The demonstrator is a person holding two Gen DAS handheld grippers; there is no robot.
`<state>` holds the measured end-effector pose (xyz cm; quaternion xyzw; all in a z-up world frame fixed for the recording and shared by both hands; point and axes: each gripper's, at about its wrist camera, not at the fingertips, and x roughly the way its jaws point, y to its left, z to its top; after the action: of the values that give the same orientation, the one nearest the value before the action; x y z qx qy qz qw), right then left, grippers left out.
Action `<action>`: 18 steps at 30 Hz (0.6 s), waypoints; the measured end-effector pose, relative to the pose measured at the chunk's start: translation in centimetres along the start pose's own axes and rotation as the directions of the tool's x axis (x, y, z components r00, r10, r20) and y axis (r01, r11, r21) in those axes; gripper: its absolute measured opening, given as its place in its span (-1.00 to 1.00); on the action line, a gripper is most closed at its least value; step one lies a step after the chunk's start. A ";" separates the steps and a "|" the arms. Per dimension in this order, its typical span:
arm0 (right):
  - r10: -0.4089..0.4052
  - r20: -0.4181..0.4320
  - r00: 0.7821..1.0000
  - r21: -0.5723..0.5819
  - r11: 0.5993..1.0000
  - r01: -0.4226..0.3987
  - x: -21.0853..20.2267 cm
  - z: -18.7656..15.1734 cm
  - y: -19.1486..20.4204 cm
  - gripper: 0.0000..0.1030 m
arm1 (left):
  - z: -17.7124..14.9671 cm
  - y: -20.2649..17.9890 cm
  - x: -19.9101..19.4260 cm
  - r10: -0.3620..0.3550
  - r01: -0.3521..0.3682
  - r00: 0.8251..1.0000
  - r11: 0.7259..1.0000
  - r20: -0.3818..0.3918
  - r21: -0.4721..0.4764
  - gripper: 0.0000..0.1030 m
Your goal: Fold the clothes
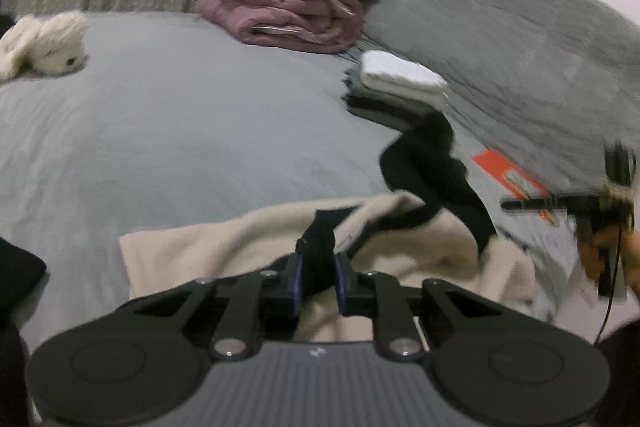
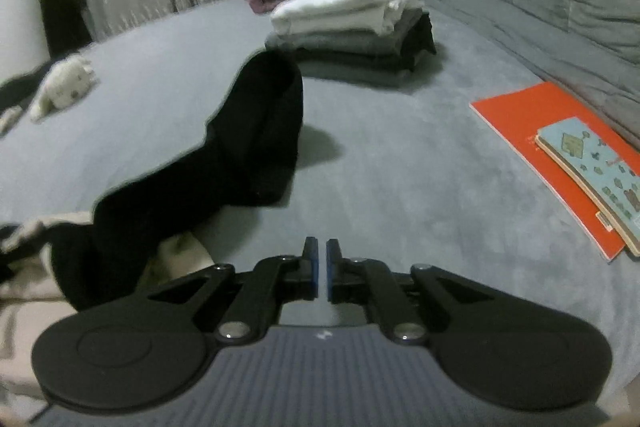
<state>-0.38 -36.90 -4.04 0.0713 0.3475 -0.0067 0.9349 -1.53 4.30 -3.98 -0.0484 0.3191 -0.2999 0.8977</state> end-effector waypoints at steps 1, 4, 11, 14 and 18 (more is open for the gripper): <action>0.019 0.016 1.000 -0.001 1.000 -0.019 -0.3 0.1 0.0 -0.66 | -0.2 -0.3 -0.2 -0.004 0.004 1.000 1.000 -0.003 0.029 -0.89; 0.077 0.054 0.996 -0.032 0.997 -0.075 -0.9 0.6 1.0 -0.27 | -1.0 -1.5 -1.1 -0.034 0.034 0.999 0.994 -0.001 0.108 -0.94; 0.213 0.103 0.972 -0.166 0.967 -0.194 -1.5 1.2 5.3 -0.17 | -1.8 -1.7 -1.8 0.023 -0.022 1.000 0.985 -0.003 0.170 -0.74; 0.260 0.102 0.960 -0.202 0.950 -0.236 -1.3 1.3 6.9 -0.17 | -1.5 -1.4 -1.8 0.047 -0.049 0.999 0.984 0.020 0.169 -0.10; 0.301 0.092 0.949 -0.237 0.933 -0.272 -1.2 1.4 8.8 -0.17 | -1.2 -1.6 -1.3 0.062 -0.067 0.998 0.977 0.030 0.200 0.18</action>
<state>0.16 -28.41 -1.13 0.0163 0.2720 0.1641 0.9481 -3.87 3.83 -3.84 0.0496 0.2781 -0.3006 0.9110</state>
